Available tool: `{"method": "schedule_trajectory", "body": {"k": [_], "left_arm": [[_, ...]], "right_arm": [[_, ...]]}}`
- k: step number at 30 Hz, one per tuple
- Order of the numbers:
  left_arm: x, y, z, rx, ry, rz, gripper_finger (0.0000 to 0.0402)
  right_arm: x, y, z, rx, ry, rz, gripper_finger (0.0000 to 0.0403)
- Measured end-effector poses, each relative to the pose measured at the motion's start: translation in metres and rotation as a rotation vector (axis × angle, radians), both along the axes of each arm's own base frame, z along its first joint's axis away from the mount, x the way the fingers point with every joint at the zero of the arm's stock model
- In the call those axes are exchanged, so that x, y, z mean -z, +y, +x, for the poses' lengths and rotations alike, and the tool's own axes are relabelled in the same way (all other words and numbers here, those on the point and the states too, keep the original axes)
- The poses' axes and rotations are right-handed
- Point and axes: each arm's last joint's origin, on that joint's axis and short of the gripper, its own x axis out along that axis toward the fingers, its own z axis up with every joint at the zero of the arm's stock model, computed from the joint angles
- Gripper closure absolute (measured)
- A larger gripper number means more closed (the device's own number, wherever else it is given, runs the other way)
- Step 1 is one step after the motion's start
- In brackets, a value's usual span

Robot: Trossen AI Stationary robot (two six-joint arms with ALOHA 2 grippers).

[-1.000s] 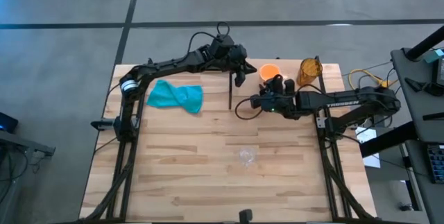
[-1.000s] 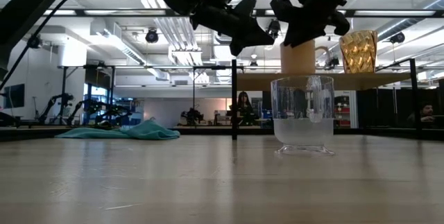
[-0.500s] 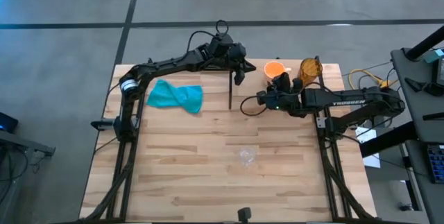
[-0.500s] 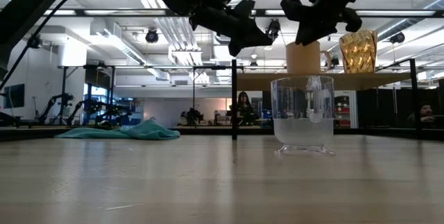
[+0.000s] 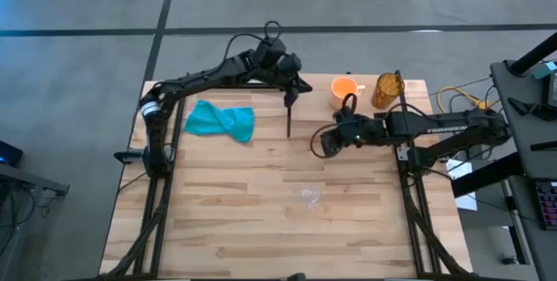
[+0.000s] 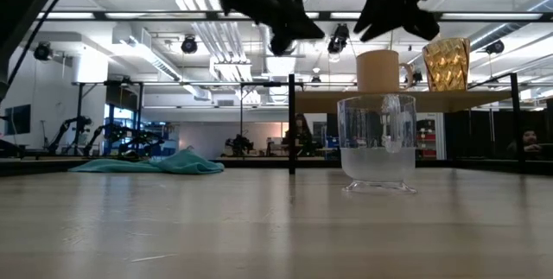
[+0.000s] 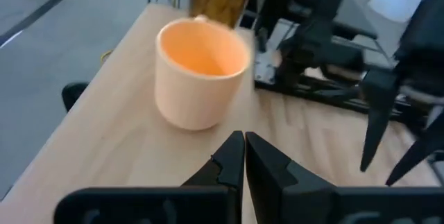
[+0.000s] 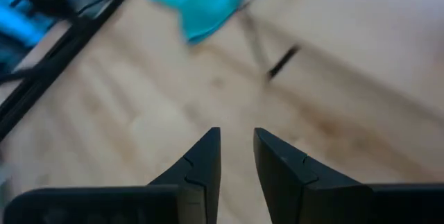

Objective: Stack small to large cups/mugs on shelf
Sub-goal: Put the transparent mug on the shelf

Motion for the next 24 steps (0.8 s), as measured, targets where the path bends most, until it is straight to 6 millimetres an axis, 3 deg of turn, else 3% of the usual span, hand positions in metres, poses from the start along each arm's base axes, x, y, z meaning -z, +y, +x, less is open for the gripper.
{"method": "schedule_trajectory", "body": {"k": [4, 8, 15, 24], "left_arm": [[-0.025, -0.018, -0.020, 0.019, 0.007, -0.008, 0.0402], [-0.034, -0.041, -0.039, 0.044, 0.110, -0.054, 0.0402], [-0.039, -0.080, -0.056, 0.118, 0.229, -0.095, 0.0402], [-0.018, -0.114, -0.048, 0.185, 0.293, -0.152, 0.0402]], "right_arm": [[-0.007, 0.016, 0.001, -0.086, -0.011, 0.036, 0.0321], [-0.009, 0.031, -0.001, -0.115, -0.017, 0.072, 0.0321], [0.000, 0.051, -0.008, -0.213, 0.086, 0.107, 0.0321], [0.018, 0.055, -0.005, -0.209, 0.232, 0.095, 0.0321]]}}
